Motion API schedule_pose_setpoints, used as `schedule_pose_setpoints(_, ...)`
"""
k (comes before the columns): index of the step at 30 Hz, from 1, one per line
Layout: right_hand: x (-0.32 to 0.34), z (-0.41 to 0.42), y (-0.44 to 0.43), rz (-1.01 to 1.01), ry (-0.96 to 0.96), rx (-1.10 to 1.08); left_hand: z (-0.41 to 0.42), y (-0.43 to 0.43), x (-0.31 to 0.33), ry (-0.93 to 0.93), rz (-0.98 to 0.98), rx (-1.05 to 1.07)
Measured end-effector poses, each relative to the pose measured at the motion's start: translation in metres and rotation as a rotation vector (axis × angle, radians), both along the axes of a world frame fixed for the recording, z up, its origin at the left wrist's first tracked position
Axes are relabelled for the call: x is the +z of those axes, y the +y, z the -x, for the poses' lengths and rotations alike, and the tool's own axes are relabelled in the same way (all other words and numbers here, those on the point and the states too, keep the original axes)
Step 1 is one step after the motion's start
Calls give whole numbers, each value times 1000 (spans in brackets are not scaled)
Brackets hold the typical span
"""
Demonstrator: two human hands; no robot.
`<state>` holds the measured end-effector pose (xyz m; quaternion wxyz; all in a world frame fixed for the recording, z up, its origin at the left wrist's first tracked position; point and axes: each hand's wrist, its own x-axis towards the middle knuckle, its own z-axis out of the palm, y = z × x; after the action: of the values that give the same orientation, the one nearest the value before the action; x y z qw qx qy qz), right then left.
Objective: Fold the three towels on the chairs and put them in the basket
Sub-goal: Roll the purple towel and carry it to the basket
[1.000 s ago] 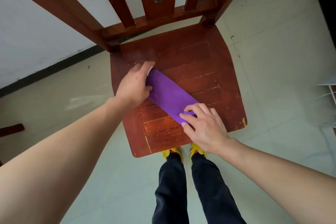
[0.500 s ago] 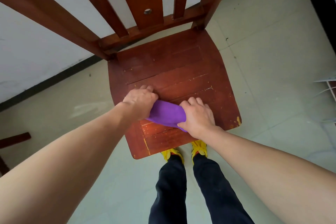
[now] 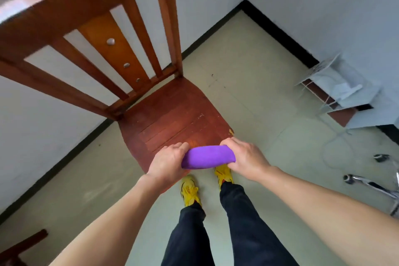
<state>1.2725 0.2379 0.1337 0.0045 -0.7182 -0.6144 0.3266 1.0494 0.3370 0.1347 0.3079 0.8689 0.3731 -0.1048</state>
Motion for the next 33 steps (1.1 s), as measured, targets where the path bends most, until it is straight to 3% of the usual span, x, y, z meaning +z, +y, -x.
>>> schedule_pose_setpoints(8,95,-22,-120,-167,-27,-386,-62,-41,89,-113,-97,-274)
schedule_pose_setpoints(16,168,-49,-325,-258,-127,-814,-177,-183,163,-166,-169,-684)
schedule_pose_setpoints(22,198,-28,-525,-291,-224,-1066,-237,-364,201,-240,-262,-1011)
schedule_pose_setpoints(33,270,24,-876,-110,-507,-1422,-306,-736,257,-453,-230,-1538)
